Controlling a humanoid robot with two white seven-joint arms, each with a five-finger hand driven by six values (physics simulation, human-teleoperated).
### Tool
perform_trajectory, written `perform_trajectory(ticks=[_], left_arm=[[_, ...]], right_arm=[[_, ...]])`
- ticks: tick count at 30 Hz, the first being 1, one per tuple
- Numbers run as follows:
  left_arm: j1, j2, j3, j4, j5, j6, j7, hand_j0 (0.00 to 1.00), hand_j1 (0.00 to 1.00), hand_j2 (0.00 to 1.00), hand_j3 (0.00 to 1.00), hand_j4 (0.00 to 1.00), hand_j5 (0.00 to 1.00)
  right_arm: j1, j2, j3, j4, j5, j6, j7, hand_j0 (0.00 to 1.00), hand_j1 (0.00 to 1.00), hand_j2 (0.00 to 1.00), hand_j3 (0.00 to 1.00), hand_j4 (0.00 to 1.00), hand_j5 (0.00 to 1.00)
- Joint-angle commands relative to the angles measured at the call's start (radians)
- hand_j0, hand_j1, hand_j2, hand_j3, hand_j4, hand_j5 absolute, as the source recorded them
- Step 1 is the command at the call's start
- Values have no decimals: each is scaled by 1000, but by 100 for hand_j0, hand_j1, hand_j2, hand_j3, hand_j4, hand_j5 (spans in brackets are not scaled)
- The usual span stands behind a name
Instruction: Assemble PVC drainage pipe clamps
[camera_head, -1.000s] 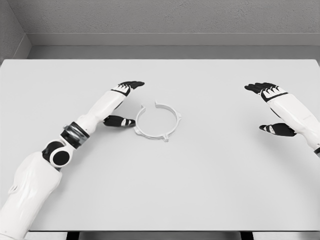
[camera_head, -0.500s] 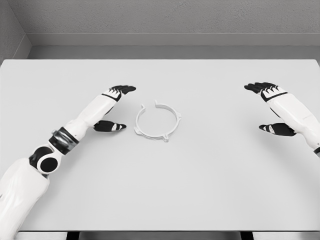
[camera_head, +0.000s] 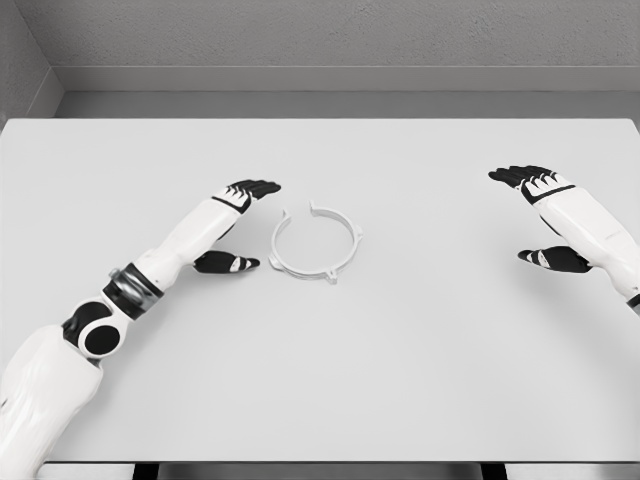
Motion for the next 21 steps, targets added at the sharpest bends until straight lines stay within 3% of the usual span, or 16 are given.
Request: perform_trajectory(ticks=[1, 21], left_arm=[[0, -1, 0, -2, 3, 0, -1, 100, 100, 100, 100, 100, 100], [-6, -27, -18, 9, -8, 0, -5, 100, 100, 100, 100, 100, 100]], right_arm=[[2, -2, -2, 1, -8, 3, -1, 100, 100, 100, 100, 100, 100], [2, -2, -1, -4, -9, 3, -1, 100, 100, 100, 100, 100, 100]])
